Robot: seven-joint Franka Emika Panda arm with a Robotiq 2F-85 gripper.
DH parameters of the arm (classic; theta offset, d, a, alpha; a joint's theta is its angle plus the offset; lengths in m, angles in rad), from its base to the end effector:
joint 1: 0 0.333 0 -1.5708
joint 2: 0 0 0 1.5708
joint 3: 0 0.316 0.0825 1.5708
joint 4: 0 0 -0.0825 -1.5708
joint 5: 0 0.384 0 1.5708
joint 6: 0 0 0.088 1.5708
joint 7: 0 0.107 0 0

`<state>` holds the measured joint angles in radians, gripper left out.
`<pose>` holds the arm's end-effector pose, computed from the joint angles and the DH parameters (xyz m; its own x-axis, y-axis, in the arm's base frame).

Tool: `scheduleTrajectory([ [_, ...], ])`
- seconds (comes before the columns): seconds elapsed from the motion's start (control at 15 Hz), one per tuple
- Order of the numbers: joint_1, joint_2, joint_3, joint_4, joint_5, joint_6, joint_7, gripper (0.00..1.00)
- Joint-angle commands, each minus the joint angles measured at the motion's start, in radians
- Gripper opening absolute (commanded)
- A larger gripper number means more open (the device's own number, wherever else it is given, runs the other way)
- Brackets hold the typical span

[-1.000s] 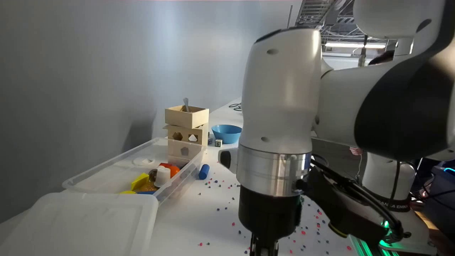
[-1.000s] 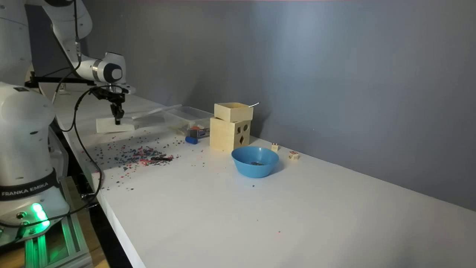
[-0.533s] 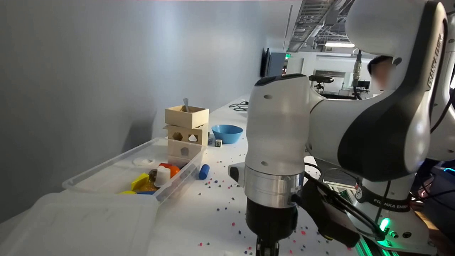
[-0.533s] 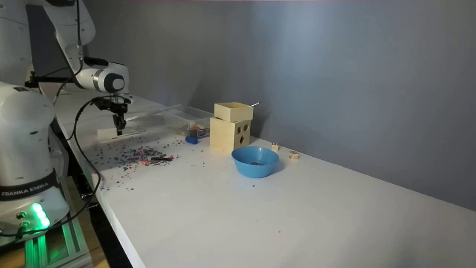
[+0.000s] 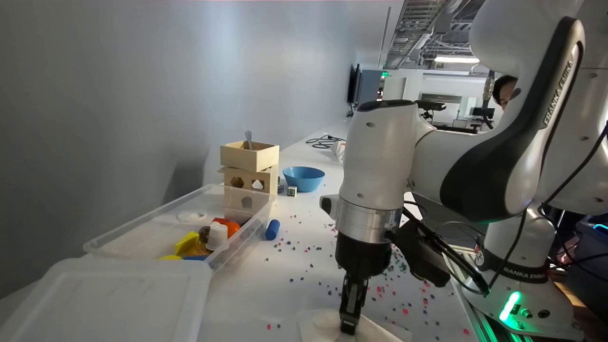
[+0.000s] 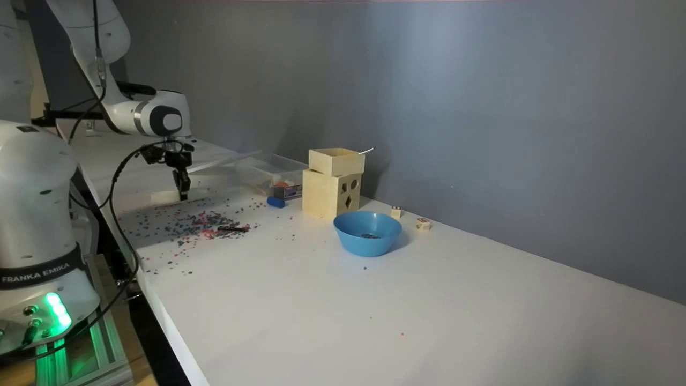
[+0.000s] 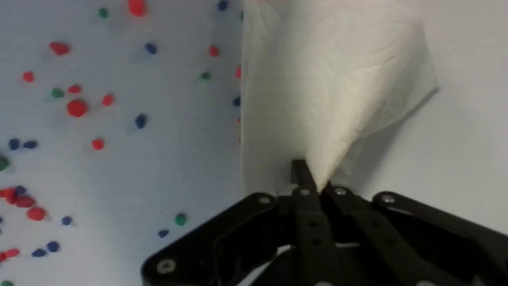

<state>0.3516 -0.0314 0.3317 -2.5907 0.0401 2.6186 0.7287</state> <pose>0.3474 0.2808 0.2737 0.9962 -0.0801 0.0351 -0.0784 -0.9958 -0.0471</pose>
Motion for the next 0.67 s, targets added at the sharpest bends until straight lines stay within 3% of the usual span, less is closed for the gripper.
scheduleTrajectory([
  [0.0, -0.049, -0.043, -0.013, -0.097, -0.146, 0.012, 0.055, 0.00],
  [0.6, -0.180, -0.091, -0.020, -0.174, -0.431, -0.009, 0.116, 0.00],
])
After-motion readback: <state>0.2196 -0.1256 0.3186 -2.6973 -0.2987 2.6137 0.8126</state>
